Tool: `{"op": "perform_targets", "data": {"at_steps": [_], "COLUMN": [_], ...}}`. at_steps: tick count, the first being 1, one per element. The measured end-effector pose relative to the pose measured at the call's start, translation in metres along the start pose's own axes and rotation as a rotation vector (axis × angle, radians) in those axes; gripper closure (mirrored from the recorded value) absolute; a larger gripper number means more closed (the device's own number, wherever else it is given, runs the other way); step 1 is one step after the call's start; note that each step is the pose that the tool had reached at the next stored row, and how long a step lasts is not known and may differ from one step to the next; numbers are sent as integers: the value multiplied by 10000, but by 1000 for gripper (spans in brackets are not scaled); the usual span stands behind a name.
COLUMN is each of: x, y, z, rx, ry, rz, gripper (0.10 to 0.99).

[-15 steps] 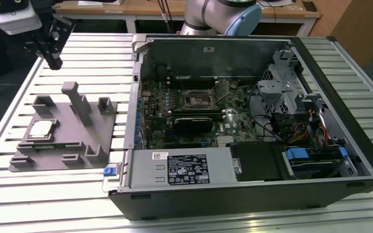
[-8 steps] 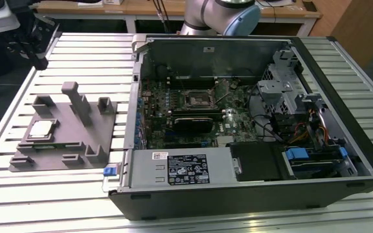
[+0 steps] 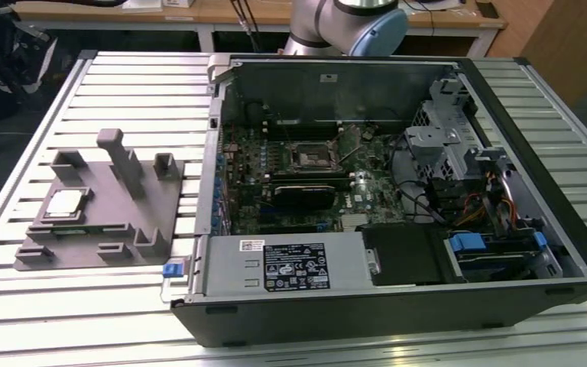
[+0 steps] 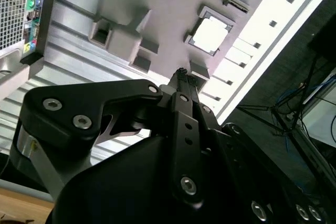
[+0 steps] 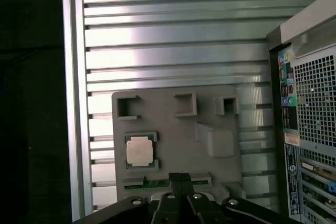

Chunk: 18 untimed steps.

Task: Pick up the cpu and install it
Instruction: 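Reach for the cpu, then pick up the cpu and move it towards the insertion slot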

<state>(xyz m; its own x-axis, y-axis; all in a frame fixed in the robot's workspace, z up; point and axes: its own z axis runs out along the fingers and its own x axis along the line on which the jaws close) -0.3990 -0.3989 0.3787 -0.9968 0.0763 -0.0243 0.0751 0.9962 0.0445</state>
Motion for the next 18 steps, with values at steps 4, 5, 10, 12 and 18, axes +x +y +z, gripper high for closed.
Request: {"op": "perform_targets", "data": {"at_steps": [4, 5, 10, 12, 18], "x": [128, 150, 258, 293, 328], "y": [-10, -12, -20, -23, -27], "z": [3, 3, 10, 14, 35], "rx": [-1, 0, -2, -2, 1], "ry": [-1, 0, -1, -1, 31], "rz": [0, 1, -1, 0, 0], "gripper": [980, 980, 980, 980, 980]}}
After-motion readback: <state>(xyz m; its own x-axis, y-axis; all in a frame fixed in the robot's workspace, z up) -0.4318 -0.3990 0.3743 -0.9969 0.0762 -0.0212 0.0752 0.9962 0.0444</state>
